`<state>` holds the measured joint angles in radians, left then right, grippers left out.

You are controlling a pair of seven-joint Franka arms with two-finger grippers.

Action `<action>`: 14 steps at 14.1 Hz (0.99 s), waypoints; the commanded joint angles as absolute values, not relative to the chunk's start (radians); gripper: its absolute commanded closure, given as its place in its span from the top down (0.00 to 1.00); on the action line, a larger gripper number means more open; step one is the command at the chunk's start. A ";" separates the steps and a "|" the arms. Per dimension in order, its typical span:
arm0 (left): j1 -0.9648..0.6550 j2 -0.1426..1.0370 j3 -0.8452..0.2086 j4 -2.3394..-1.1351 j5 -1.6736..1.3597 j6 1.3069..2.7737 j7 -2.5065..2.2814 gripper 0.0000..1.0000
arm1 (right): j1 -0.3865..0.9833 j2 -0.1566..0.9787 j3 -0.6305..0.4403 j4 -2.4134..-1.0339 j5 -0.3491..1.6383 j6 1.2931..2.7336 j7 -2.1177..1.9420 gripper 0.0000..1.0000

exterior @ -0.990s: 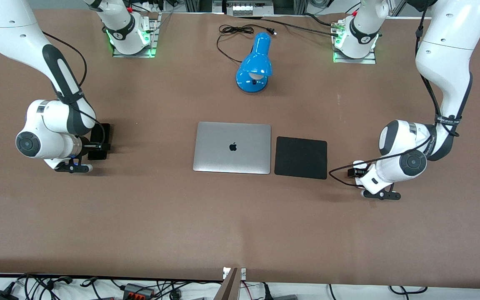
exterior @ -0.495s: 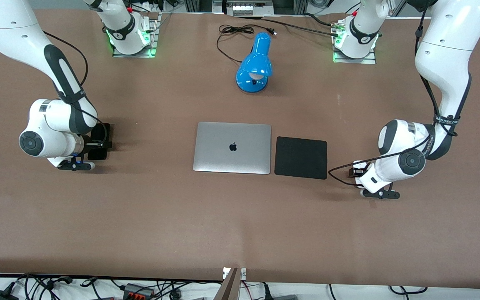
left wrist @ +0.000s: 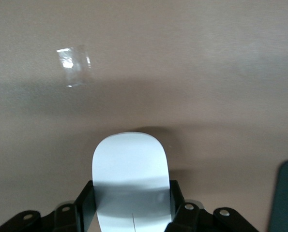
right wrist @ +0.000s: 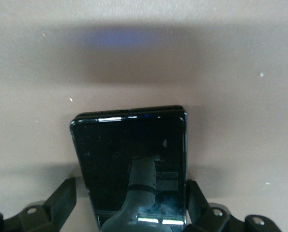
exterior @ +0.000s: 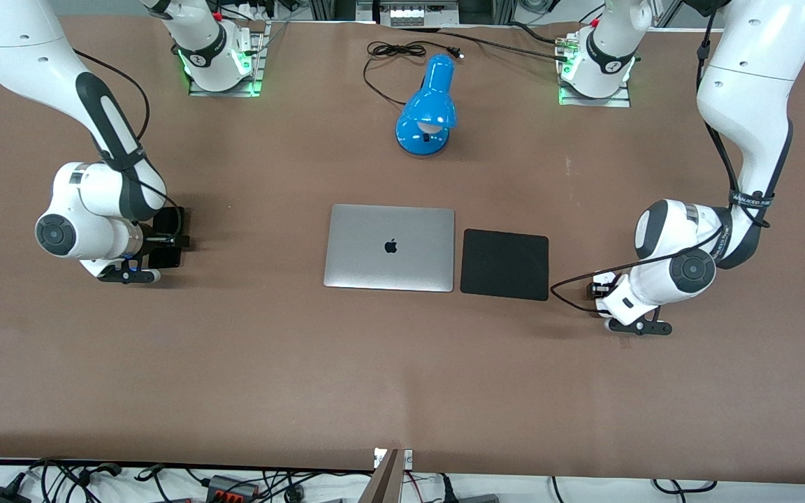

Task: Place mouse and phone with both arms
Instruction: 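Carry the white mouse onto the mouse pad with the left gripper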

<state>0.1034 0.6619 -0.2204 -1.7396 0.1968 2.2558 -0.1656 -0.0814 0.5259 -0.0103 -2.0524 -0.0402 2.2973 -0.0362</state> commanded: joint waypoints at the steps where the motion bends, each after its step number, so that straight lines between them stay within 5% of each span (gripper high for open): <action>1: 0.100 0.629 -0.305 -1.712 0.213 2.148 -0.298 0.53 | -0.083 0.483 -0.006 -2.117 -0.026 2.336 -0.026 1.00; 5: 0.065 0.630 -0.400 -1.658 0.215 2.085 -0.353 0.48 | -0.086 0.480 -0.008 -2.117 -0.026 2.339 -0.022 1.00; 14: -0.060 0.695 -0.402 -1.660 0.224 2.105 -0.462 0.45 | -0.090 0.471 -0.008 -2.121 -0.029 2.336 0.009 1.00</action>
<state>-0.0590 0.6759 -0.4018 -1.6708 0.1968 2.1029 -0.4457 -0.0830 0.5007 -0.0113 -2.0862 -0.0401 2.3193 -0.0009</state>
